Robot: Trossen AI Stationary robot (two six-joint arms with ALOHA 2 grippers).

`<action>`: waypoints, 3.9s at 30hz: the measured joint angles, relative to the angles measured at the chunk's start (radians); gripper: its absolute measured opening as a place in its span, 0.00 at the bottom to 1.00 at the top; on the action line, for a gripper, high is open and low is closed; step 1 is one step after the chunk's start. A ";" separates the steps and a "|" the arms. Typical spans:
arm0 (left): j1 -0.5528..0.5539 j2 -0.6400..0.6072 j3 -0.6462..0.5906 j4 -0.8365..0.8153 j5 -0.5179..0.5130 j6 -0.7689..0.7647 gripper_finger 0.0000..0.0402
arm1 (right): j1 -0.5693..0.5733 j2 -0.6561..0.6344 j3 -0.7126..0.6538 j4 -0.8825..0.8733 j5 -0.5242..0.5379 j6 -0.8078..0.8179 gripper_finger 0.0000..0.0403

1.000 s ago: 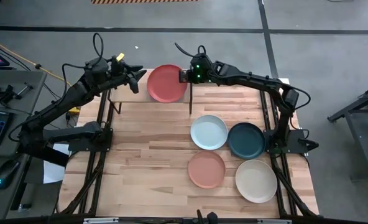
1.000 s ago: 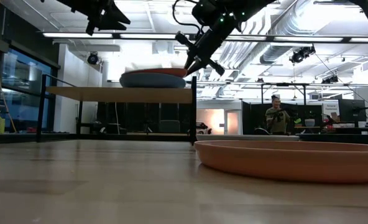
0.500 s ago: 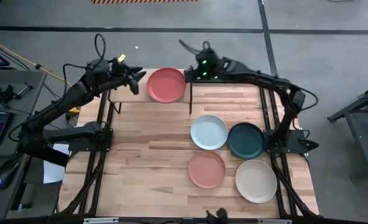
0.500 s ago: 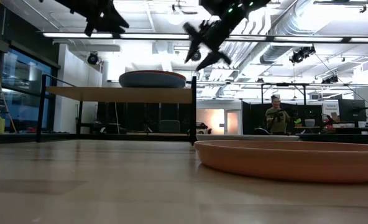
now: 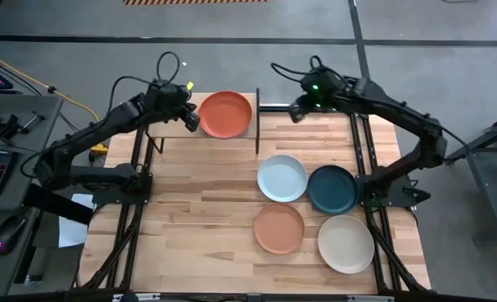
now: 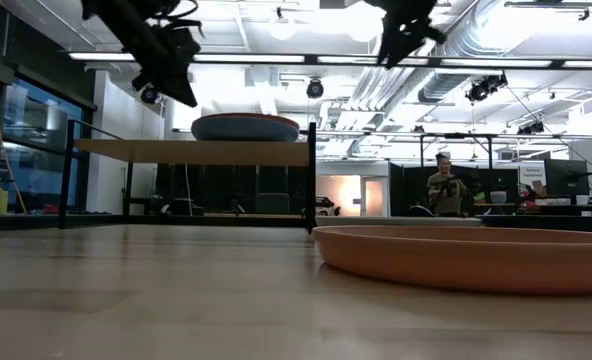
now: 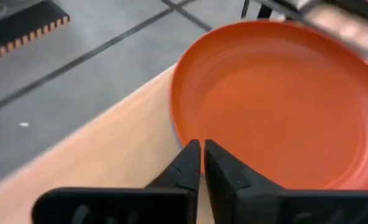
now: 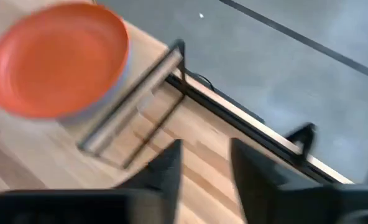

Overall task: Place and stack plates onto a shelf
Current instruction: Put the gray plate on the shelf

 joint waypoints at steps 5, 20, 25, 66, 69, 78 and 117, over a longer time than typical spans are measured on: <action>0.055 0.117 0.123 -0.197 0.026 0.174 0.00 | 0.022 -0.072 0.000 -0.120 0.032 0.034 0.04; 0.098 0.407 0.291 -0.430 0.151 0.335 0.00 | 0.045 -0.128 0.000 -0.181 0.051 0.087 0.00; 0.098 0.427 0.334 -0.428 0.175 0.352 0.00 | 0.045 -0.128 0.000 -0.181 0.051 0.105 0.00; -0.119 -0.299 0.023 0.268 0.322 -0.154 0.00 | 0.244 -0.408 -0.834 0.393 -0.271 0.356 0.01; -0.147 -0.317 -0.038 0.353 0.303 -0.207 0.00 | 0.211 -0.350 -0.829 0.407 -0.287 0.265 0.06; -0.157 -0.296 -0.056 0.489 0.302 -0.269 0.00 | 0.067 -0.119 -0.826 0.495 -0.310 0.006 0.45; -0.224 -0.183 -0.056 0.564 0.235 -0.094 0.11 | -0.025 -0.035 -0.825 0.431 -0.581 -0.153 0.00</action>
